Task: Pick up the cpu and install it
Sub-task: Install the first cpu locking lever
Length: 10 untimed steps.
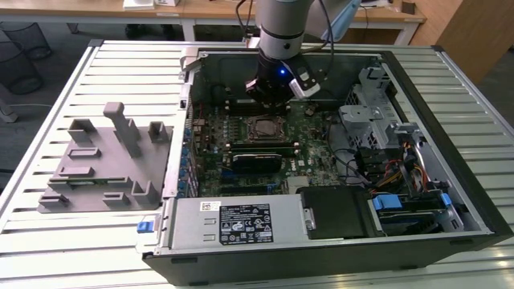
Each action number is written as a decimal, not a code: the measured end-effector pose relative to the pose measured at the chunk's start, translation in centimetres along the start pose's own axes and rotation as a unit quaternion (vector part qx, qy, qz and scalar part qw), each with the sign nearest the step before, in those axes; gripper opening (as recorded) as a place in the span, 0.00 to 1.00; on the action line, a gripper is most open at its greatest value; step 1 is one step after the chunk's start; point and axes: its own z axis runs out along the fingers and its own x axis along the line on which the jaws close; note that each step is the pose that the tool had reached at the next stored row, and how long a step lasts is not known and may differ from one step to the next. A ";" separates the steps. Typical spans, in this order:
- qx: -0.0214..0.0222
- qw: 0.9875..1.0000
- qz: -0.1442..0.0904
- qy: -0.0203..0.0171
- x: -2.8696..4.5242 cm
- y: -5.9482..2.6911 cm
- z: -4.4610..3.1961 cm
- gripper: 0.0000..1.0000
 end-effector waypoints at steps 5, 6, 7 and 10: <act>0.005 1.000 0.000 0.001 -0.06 -0.05 0.27 0.11; 0.006 1.000 0.000 0.001 -0.08 -0.05 0.33 0.11; 0.008 1.000 0.000 0.001 -0.09 -0.06 0.39 0.11; 0.010 1.000 0.000 0.001 -0.12 -0.08 0.46 0.11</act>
